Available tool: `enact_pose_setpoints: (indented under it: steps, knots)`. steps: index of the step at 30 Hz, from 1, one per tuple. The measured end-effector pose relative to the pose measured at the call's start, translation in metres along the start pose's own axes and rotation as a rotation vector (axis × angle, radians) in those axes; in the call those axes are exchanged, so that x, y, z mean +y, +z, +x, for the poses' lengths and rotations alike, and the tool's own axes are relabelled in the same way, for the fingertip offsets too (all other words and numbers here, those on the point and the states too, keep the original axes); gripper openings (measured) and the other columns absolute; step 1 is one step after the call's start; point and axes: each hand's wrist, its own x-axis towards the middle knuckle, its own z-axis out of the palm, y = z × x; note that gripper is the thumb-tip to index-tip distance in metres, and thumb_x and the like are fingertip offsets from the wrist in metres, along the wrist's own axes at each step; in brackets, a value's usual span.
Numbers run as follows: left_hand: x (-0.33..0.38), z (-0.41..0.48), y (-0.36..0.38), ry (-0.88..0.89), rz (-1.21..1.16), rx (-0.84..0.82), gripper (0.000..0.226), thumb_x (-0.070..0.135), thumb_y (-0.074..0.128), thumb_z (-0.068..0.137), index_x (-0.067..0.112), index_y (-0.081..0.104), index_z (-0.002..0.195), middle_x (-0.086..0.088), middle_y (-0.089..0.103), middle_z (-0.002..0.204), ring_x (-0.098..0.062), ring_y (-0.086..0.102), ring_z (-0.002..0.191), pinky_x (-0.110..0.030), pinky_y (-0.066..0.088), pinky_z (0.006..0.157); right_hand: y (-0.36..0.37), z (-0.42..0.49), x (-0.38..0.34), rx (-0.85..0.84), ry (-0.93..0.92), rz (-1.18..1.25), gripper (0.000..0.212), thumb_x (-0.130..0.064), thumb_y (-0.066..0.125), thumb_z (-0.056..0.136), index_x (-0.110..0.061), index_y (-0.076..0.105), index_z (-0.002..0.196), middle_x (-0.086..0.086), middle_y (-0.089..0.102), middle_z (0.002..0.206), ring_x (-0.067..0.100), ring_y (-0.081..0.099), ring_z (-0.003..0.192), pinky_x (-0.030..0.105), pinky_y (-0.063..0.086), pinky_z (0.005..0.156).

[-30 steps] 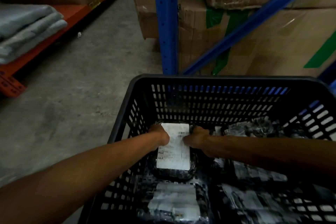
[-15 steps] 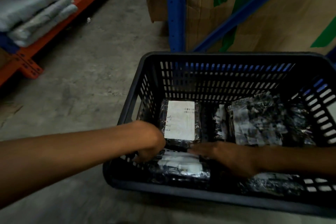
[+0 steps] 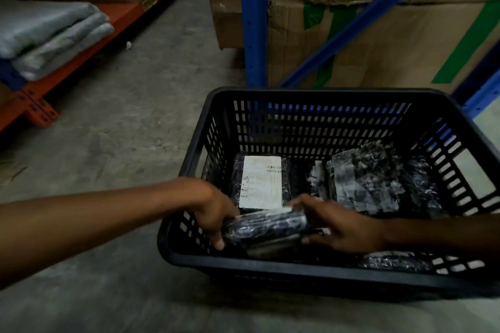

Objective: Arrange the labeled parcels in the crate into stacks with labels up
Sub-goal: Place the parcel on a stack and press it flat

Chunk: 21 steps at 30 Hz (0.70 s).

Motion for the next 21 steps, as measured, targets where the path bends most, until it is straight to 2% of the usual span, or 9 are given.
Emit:
enact_pose_setpoints:
  steps: [1,3,5,8,11,12,15,16,21]
  knots:
    - [-0.006,-0.004,-0.006,0.052,-0.124,-0.024,0.052,0.018,0.065,0.092,0.013,0.049,0.141,-0.008,0.057,0.142,-0.023,0.053,0.132,-0.027,0.043,0.102,-0.007,-0.001,-0.002,0.009,0.124,0.19,0.05,-0.004,0.067,0.092,-0.014,0.042,0.134,-0.001,0.065,0.13,0.003,0.064,0.119,0.024,0.054,0.097]
    - [-0.019,-0.011,-0.017,0.131,-0.394,-0.048,0.049,0.02,0.062,0.094,0.015,0.051,0.141,-0.003,0.061,0.139,-0.019,0.053,0.131,-0.035,0.035,0.115,-0.028,-0.005,0.002,0.097,0.211,0.513,0.052,-0.007,0.072,0.086,-0.031,0.048,0.126,-0.018,0.07,0.117,-0.009,0.067,0.106,0.013,0.056,0.084]
    - [-0.032,-0.018,-0.03,0.214,-0.621,-0.014,0.045,0.034,0.062,0.092,0.02,0.059,0.135,0.006,0.068,0.129,-0.011,0.057,0.125,-0.035,0.034,0.116,-0.041,-0.01,0.004,0.173,0.311,0.667,0.05,-0.023,0.079,0.073,-0.04,0.056,0.114,-0.022,0.078,0.103,-0.005,0.073,0.096,0.018,0.061,0.074]
    - [-0.037,-0.019,-0.048,0.299,-1.034,0.103,0.049,0.052,0.06,0.085,0.017,0.073,0.116,-0.002,0.075,0.121,-0.016,0.07,0.116,-0.031,0.046,0.105,-0.068,0.006,0.002,0.292,0.431,0.782,0.031,-0.033,0.072,0.086,-0.023,0.07,0.116,-0.001,0.079,0.108,0.017,0.076,0.096,0.034,0.062,0.072]
    - [-0.021,-0.006,-0.056,0.238,-1.422,0.323,0.05,0.053,0.058,0.088,0.01,0.071,0.11,-0.016,0.078,0.11,-0.032,0.076,0.099,-0.043,0.06,0.084,-0.076,0.028,-0.001,0.448,0.603,0.756,0.035,-0.042,0.064,0.092,-0.012,0.074,0.107,0.007,0.08,0.1,0.024,0.076,0.086,0.038,0.063,0.075]
    - [-0.012,0.0,-0.057,0.213,-1.465,0.397,0.048,0.049,0.063,0.087,0.009,0.068,0.114,-0.016,0.077,0.11,-0.033,0.076,0.1,-0.043,0.062,0.083,-0.076,0.037,-0.004,0.505,0.646,0.755,0.036,-0.042,0.065,0.092,-0.009,0.073,0.104,0.008,0.081,0.094,0.026,0.077,0.083,0.039,0.063,0.074]
    - [0.008,0.019,-0.059,0.059,-1.359,0.64,0.051,0.023,0.077,0.081,0.008,0.059,0.126,-0.013,0.072,0.117,-0.029,0.071,0.107,-0.042,0.058,0.095,-0.073,0.063,-0.005,0.583,0.656,0.77,0.03,-0.035,0.066,0.093,-0.006,0.071,0.09,0.002,0.078,0.059,0.018,0.075,0.05,0.03,0.059,0.044]
    - [0.011,0.027,-0.06,0.006,-1.346,0.703,0.05,0.015,0.077,0.081,0.006,0.058,0.126,-0.013,0.07,0.119,-0.027,0.07,0.108,-0.041,0.057,0.097,-0.071,0.071,-0.005,0.582,0.65,0.751,0.028,-0.033,0.068,0.092,-0.005,0.071,0.09,0.002,0.077,0.058,0.017,0.074,0.047,0.027,0.057,0.042]
    - [-0.003,0.059,-0.048,-0.149,-1.282,0.704,0.045,0.001,0.067,0.086,0.005,0.056,0.129,-0.01,0.066,0.121,-0.025,0.065,0.108,-0.031,0.058,0.082,-0.047,0.1,0.015,0.575,0.595,0.643,0.031,-0.026,0.076,0.086,-0.002,0.07,0.105,0.015,0.078,0.1,0.024,0.076,0.078,0.036,0.064,0.065]
